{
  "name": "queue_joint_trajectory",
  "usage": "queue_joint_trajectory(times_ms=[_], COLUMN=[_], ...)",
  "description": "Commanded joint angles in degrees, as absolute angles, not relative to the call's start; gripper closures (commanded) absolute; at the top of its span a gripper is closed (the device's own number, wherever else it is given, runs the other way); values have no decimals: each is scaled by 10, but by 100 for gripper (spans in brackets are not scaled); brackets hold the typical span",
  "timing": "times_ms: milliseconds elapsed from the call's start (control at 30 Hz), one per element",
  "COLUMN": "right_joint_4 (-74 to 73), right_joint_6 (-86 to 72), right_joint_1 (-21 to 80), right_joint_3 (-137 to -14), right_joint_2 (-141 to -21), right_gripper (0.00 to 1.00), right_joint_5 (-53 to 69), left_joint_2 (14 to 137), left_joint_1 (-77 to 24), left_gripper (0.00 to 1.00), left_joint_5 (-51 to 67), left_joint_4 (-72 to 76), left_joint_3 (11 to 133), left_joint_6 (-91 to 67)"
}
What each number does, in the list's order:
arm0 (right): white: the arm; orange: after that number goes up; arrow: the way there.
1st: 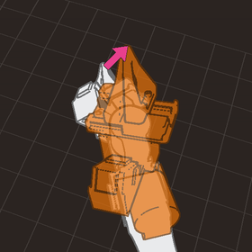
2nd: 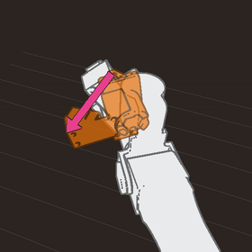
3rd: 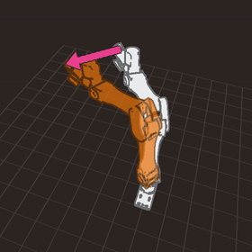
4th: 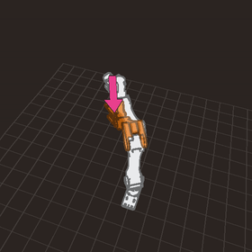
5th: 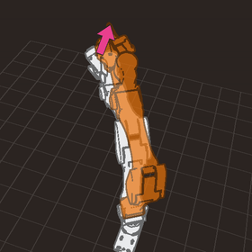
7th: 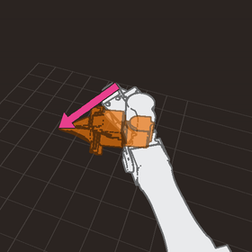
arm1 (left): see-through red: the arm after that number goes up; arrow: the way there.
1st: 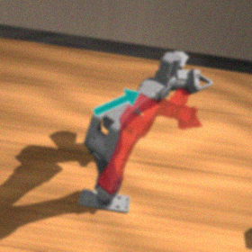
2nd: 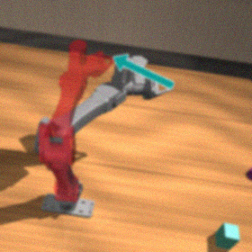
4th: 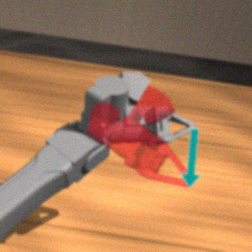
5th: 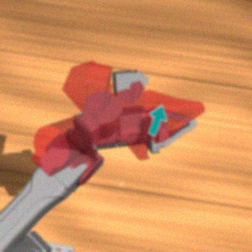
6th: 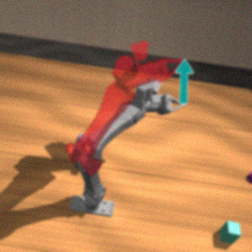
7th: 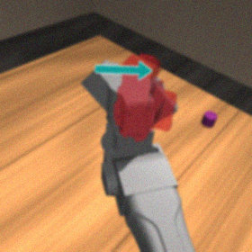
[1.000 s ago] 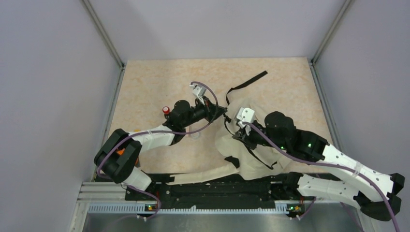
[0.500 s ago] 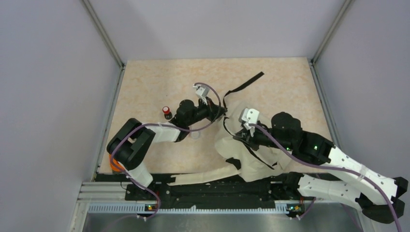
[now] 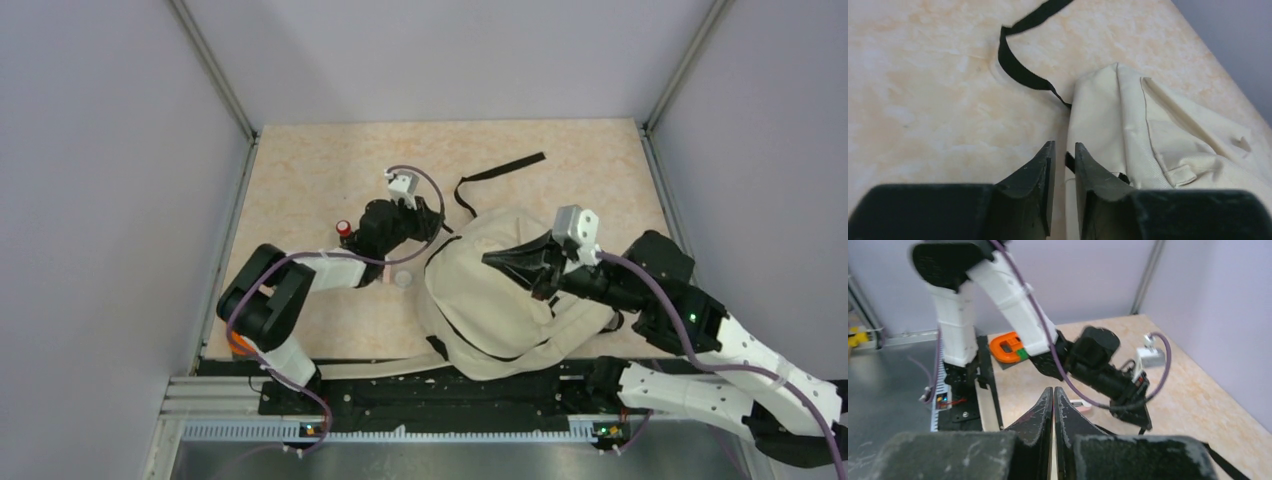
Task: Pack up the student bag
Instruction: Zip the student bag at the center of the board, then adjust the student bag at the center of the board.
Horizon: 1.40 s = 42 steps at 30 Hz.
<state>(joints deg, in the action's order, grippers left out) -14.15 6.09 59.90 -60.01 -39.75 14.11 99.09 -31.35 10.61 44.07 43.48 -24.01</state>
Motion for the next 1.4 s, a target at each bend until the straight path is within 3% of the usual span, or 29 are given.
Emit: queue_joint_trajectory(times_ms=[0, 33, 100, 233, 333, 467, 533, 767, 1033, 1167, 1233, 1333, 1367], right_joint_4=[-135, -142, -158, -190, -211, -227, -225, -195, -195, -198, -198, -192, -183], right_joint_6=[30, 24, 11, -32, -85, -142, -148, -126, -83, -73, -77, -103, -109], right_joint_1=[601, 601, 601, 575, 502, 359, 318, 301, 301, 301, 301, 301, 301], right_joint_3=[-577, -574, -571, -571, -560, -526, -506, -478, -485, -492, -492, -490, -486], right_joint_2=[-433, -443, -457, -485, -495, -516, -533, -612, -696, -723, -728, -710, -692], right_gripper=[99, 92, 79, 51, 30, 20, 17, 17, 22, 31, 51, 98, 100], right_joint_5=[12, -27, -95, -166, -144, -30, 14, 80, 68, 100, 77, 7, -11], left_joint_2=[877, 854, 823, 778, 751, 722, 702, 619, 596, 605, 616, 638, 643], left_joint_1=[-310, -309, -311, -317, -330, -363, -381, -474, -495, -499, -499, -500, -500], left_gripper=[66, 55, 47, 37, 27, 24, 12, 9, 8, 12, 30, 81, 93], left_joint_5=[59, 60, 60, 60, 56, 49, 37, -97, -75, -41, -13, 22, 27], left_joint_4=[408, 389, 370, 324, 304, 244, 201, 13, -50, -13, 38, 78, 76], left_joint_3=[424, 420, 415, 404, 388, 376, 369, 360, 330, 315, 309, 335, 355], left_joint_6=[-179, -170, -159, -150, -155, -198, -240, -365, -468, -488, -493, -483, -471])
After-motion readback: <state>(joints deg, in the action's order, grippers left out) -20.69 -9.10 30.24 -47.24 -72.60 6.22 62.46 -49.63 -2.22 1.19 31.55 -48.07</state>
